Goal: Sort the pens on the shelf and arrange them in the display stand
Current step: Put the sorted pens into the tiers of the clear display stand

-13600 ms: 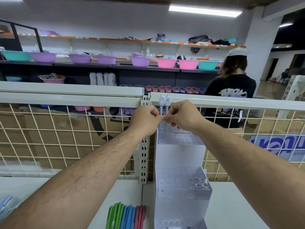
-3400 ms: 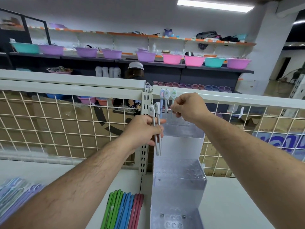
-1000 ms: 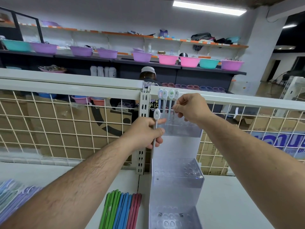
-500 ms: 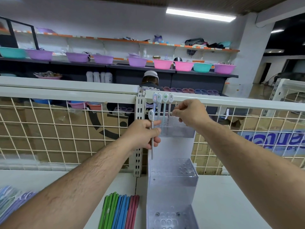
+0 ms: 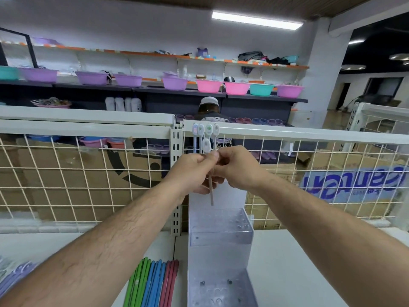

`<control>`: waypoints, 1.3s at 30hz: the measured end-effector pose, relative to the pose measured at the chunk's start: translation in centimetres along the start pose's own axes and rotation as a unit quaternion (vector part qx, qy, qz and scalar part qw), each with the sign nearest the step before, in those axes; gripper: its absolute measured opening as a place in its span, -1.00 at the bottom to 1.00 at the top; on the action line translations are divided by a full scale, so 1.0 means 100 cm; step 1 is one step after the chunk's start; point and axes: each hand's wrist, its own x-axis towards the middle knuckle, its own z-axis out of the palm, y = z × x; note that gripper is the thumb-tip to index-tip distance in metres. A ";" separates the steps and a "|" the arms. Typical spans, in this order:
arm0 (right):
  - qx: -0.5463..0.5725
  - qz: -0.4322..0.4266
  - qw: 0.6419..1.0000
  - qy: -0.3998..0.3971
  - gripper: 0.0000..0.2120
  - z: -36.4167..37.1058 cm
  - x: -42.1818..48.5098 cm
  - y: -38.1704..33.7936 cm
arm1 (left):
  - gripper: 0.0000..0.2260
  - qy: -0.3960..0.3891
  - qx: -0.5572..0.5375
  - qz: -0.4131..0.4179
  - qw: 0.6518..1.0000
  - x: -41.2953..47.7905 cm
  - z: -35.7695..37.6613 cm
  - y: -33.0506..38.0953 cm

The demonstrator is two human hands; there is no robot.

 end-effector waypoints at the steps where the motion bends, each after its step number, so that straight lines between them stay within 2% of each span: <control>1: 0.001 0.009 1.000 0.007 -0.89 -0.004 0.001 0.001 | -0.67 -0.003 0.025 0.005 1.000 0.001 -0.001 -0.002; 5: 0.019 0.048 0.996 0.075 -0.88 -0.028 0.016 0.003 | -0.72 -0.013 0.107 -0.010 0.994 0.003 -0.008 -0.009; 9: 0.041 0.053 0.986 0.153 -0.91 -0.048 0.032 -0.006 | -0.62 -0.037 0.111 -0.040 0.992 0.004 -0.012 -0.015; 14: 0.043 0.063 0.975 0.209 -0.88 -0.055 0.053 -0.003 | -0.52 -0.051 0.104 -0.031 0.993 0.004 -0.016 -0.025; 17: 0.030 0.066 0.975 0.212 -0.89 -0.051 0.059 0.000 | -0.55 0.015 0.157 0.047 0.986 0.005 -0.013 -0.035; 20: 0.012 0.067 0.975 0.210 -0.90 -0.046 0.062 0.004 | -0.67 0.097 0.205 0.136 0.964 0.005 -0.010 -0.040; 22: 0.012 0.067 0.975 0.210 -0.89 -0.044 0.064 0.005 | -0.72 0.126 0.241 0.170 0.947 0.006 -0.011 -0.041; 26: 0.022 0.066 0.976 0.207 -0.88 -0.045 0.065 0.006 | -0.72 0.146 0.295 0.203 0.922 0.010 -0.012 -0.046; 31: -0.011 0.069 0.979 0.191 -0.91 -0.038 0.067 0.014 | -0.67 0.130 0.249 0.217 0.935 0.013 -0.013 -0.056; 39: -0.049 0.085 0.983 0.156 -0.91 -0.029 0.067 0.025 | -0.62 0.133 0.224 0.234 0.937 0.014 -0.012 -0.065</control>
